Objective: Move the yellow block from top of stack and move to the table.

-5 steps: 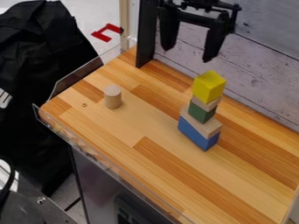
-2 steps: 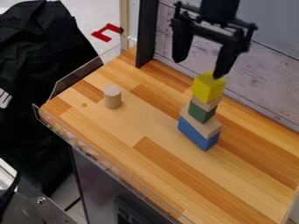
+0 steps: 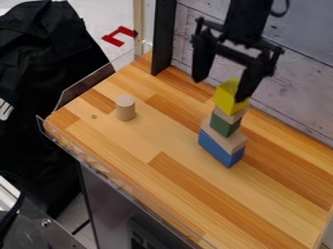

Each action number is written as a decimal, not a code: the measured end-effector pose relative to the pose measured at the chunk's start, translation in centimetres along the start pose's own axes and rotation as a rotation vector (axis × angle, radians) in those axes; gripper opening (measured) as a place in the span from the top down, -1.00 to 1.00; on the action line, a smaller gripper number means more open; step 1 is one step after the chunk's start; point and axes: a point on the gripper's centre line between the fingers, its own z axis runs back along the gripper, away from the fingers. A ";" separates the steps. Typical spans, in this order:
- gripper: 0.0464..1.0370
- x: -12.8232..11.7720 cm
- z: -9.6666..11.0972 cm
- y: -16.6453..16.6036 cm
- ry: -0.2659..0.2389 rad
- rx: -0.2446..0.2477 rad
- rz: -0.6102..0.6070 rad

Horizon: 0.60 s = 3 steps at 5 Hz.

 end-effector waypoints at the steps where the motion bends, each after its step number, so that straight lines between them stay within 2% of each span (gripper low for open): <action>1: -0.93 0.0 -0.2 0.0 -0.003 0.000 -0.001; 3: -0.93 -0.2 -0.5 -0.1 0.007 -0.007 -0.003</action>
